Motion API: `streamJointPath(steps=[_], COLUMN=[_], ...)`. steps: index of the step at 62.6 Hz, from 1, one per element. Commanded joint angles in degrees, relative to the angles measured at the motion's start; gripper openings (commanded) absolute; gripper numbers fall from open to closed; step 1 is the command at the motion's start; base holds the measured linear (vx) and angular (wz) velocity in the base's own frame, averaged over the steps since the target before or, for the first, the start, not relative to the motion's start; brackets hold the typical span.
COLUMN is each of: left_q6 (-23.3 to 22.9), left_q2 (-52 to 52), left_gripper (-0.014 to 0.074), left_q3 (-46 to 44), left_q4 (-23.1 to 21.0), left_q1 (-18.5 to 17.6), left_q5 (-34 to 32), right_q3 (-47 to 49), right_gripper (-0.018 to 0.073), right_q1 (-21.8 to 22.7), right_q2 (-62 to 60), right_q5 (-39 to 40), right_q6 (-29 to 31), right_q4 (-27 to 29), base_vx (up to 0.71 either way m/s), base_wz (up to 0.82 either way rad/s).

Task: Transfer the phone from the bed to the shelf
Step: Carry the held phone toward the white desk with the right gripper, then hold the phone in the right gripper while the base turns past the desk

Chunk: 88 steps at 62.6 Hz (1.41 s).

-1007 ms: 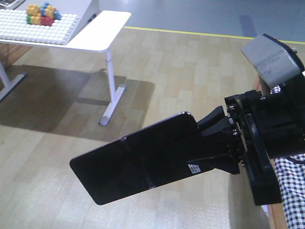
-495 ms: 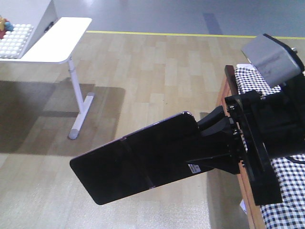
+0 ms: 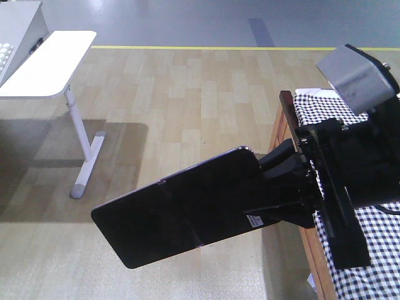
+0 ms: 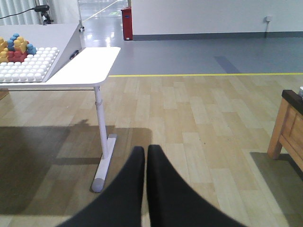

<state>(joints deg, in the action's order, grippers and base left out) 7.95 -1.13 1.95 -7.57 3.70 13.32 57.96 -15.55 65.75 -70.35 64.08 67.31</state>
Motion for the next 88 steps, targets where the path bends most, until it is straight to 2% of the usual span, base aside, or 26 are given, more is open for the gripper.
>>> streamJointPath(steps=[1,43,88], left_q6=[-0.2,-0.2,-0.2], left_q2=[-0.4,-0.4,-0.4], left_gripper=[0.0001,0.0001,0.0001], left_q3=[0.1,0.1,0.1], left_q4=[-0.4,-0.4,-0.4], left_q1=[0.1,0.1,0.1], left_q5=[-4.2,-4.2,-4.2], right_q3=[1.5,1.5,1.5], right_gripper=[-0.0001,-0.0001,-0.0001], right_q1=[0.0,0.0,0.0], right_q2=[-1.1,-1.1,-1.1], right_q5=[-3.5,-3.5,-3.5], right_q6=[0.2,0.2,0.2], right_q4=[5.5,5.5,5.5], base_vx=[0.18,0.21,0.21], base_wz=[-0.03,0.05,0.19])
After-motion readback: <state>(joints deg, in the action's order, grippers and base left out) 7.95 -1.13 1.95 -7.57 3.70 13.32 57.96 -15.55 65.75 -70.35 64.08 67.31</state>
